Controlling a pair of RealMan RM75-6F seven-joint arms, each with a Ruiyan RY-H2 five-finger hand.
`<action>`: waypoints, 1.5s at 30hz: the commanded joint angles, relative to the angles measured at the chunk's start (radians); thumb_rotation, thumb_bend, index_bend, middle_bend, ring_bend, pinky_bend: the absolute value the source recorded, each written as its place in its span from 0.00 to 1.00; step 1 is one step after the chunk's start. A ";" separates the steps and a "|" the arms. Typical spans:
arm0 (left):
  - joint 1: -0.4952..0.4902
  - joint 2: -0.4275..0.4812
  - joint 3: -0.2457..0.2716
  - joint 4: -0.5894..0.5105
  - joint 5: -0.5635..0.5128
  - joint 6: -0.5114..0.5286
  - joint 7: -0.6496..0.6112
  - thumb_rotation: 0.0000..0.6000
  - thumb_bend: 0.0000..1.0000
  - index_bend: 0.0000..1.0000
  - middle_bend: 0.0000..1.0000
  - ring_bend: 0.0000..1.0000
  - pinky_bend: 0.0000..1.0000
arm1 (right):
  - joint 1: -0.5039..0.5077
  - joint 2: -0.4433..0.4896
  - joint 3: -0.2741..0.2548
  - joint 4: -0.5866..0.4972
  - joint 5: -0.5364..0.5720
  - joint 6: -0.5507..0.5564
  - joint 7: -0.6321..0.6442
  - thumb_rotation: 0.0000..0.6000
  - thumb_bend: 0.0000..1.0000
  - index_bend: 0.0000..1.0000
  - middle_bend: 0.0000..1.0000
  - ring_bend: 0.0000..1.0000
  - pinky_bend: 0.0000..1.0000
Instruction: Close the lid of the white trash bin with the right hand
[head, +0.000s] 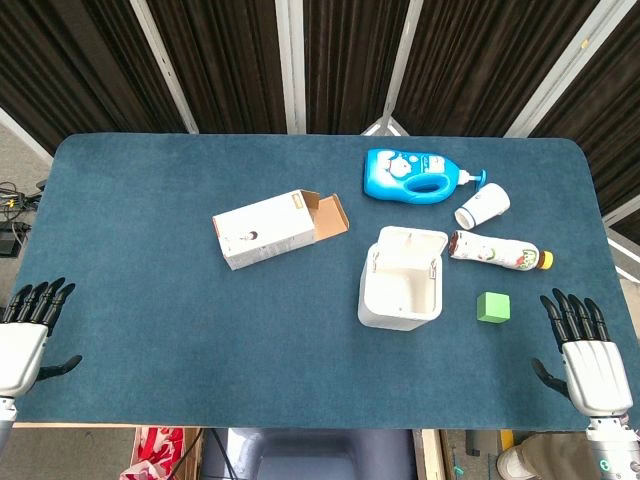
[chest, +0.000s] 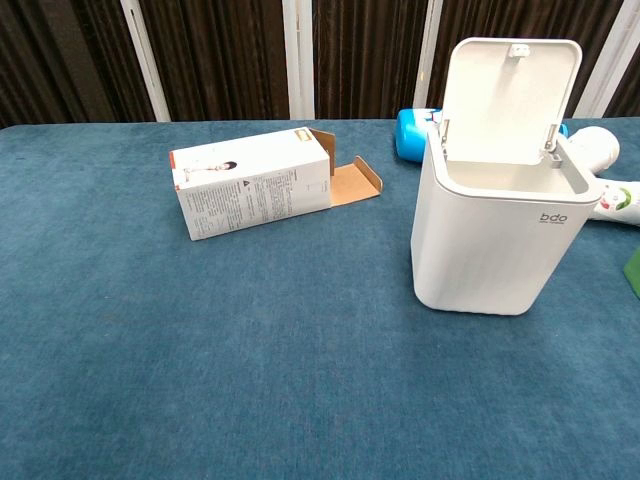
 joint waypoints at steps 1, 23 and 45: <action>0.000 0.000 0.000 0.000 0.000 0.001 0.000 1.00 0.00 0.00 0.00 0.00 0.00 | 0.000 0.000 0.000 0.001 0.001 0.000 0.000 1.00 0.26 0.00 0.00 0.00 0.00; 0.004 0.009 -0.003 -0.003 -0.008 0.004 -0.012 1.00 0.00 0.00 0.00 0.00 0.00 | 0.140 0.112 0.134 -0.290 0.121 -0.152 -0.006 1.00 0.26 0.00 0.45 0.52 0.63; -0.003 0.007 0.001 -0.001 0.010 -0.001 -0.021 1.00 0.00 0.00 0.00 0.00 0.00 | 0.476 0.223 0.346 -0.496 0.712 -0.509 -0.079 1.00 0.61 0.00 0.80 0.86 0.82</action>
